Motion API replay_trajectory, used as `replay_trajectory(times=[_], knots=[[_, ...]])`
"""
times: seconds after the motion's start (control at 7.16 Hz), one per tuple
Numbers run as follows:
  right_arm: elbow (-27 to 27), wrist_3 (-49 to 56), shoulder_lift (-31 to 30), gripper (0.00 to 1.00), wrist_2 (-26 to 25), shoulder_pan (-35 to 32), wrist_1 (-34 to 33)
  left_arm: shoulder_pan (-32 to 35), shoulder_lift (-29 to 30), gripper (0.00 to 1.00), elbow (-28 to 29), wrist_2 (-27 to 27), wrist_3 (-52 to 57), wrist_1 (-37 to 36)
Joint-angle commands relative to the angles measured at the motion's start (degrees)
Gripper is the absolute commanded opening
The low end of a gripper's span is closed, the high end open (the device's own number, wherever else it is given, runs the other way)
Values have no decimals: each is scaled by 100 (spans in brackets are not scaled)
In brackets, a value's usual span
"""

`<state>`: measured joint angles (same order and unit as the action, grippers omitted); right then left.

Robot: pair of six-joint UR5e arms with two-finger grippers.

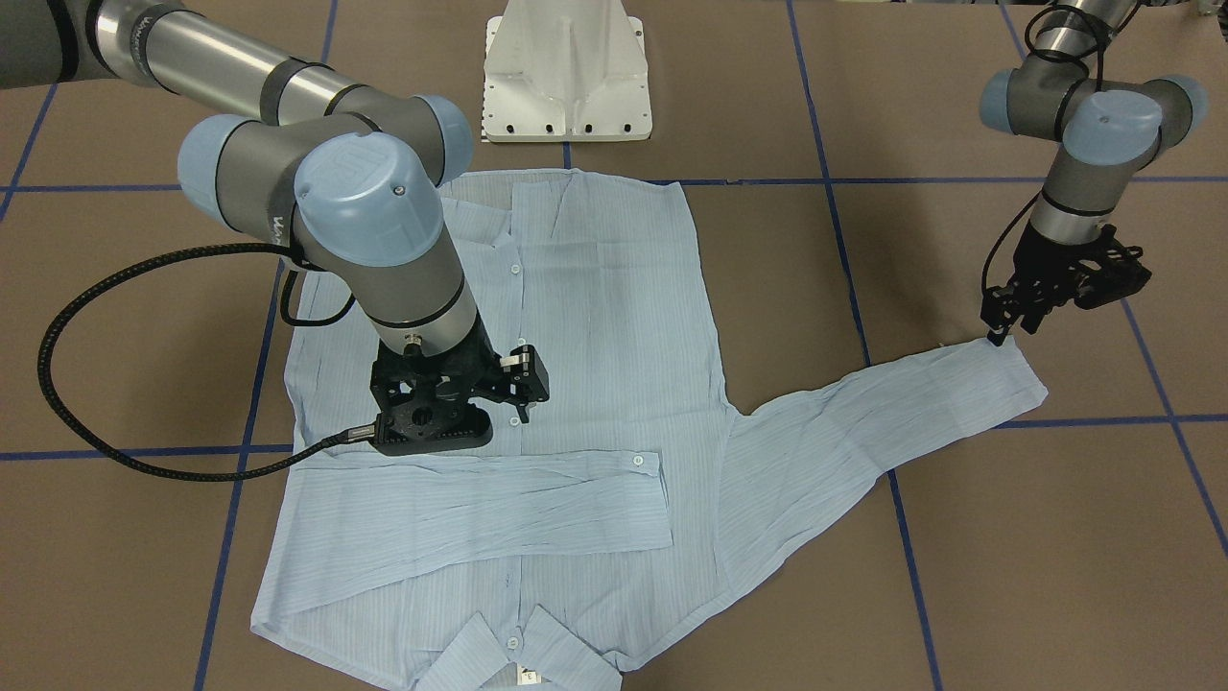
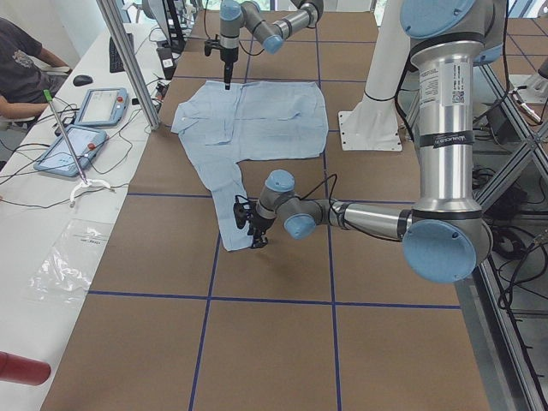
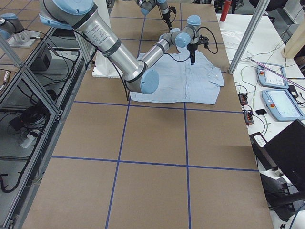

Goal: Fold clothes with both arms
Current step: 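Release the sleeve with the right gripper while the left gripper approaches the other cuff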

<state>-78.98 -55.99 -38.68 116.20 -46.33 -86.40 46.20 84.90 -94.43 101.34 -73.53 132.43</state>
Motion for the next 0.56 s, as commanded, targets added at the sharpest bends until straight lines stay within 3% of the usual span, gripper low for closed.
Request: replay_trajectory(times=[0.0, 0.42], knots=[[-12, 0, -34, 100, 0, 1, 9, -23, 9, 57, 13, 0, -12, -7], [-12, 0, -34, 100, 0, 10, 9, -23, 44, 53, 65, 0, -3, -7]])
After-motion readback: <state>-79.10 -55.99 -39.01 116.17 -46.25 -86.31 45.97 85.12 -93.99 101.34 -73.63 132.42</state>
